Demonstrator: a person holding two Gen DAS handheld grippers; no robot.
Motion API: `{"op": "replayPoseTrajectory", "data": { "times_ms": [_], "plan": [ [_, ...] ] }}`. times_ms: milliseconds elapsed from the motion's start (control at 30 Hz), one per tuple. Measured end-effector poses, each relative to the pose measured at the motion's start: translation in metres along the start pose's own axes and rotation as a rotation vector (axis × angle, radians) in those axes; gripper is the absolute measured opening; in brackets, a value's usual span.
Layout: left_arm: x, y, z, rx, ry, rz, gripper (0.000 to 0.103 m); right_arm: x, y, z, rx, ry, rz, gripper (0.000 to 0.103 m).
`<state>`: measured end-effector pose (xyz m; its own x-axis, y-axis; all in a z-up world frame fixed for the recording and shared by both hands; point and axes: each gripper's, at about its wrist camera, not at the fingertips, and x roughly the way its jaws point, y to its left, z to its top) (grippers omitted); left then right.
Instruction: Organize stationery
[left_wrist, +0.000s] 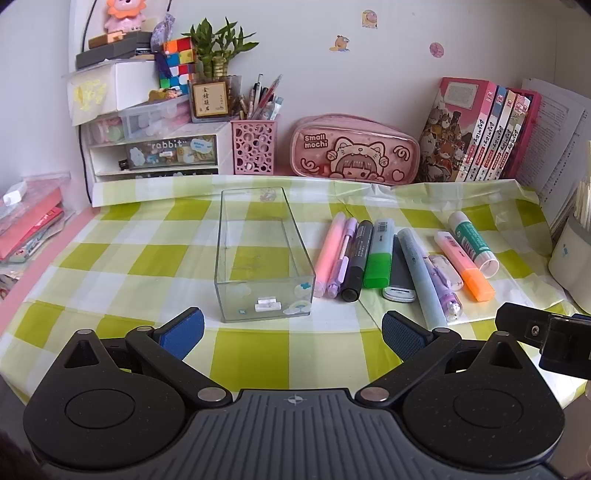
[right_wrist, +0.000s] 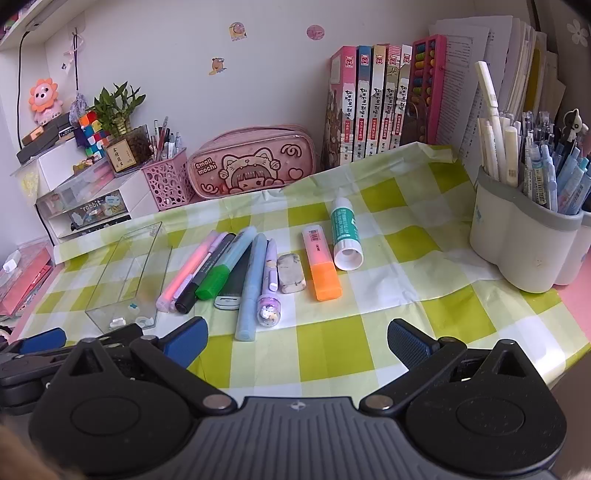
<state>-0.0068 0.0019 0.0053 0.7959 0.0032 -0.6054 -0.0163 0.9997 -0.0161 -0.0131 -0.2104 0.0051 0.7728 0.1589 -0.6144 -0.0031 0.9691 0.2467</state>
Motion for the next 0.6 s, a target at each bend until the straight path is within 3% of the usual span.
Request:
{"op": "replayPoseTrajectory", "data": {
  "times_ms": [600],
  "plan": [
    [0.0007,0.0004,0.0020,-0.002,0.002,0.012,0.098,-0.0020,-0.0010,0.0011,-0.005,-0.005,-0.001,0.103]
  ]
}}
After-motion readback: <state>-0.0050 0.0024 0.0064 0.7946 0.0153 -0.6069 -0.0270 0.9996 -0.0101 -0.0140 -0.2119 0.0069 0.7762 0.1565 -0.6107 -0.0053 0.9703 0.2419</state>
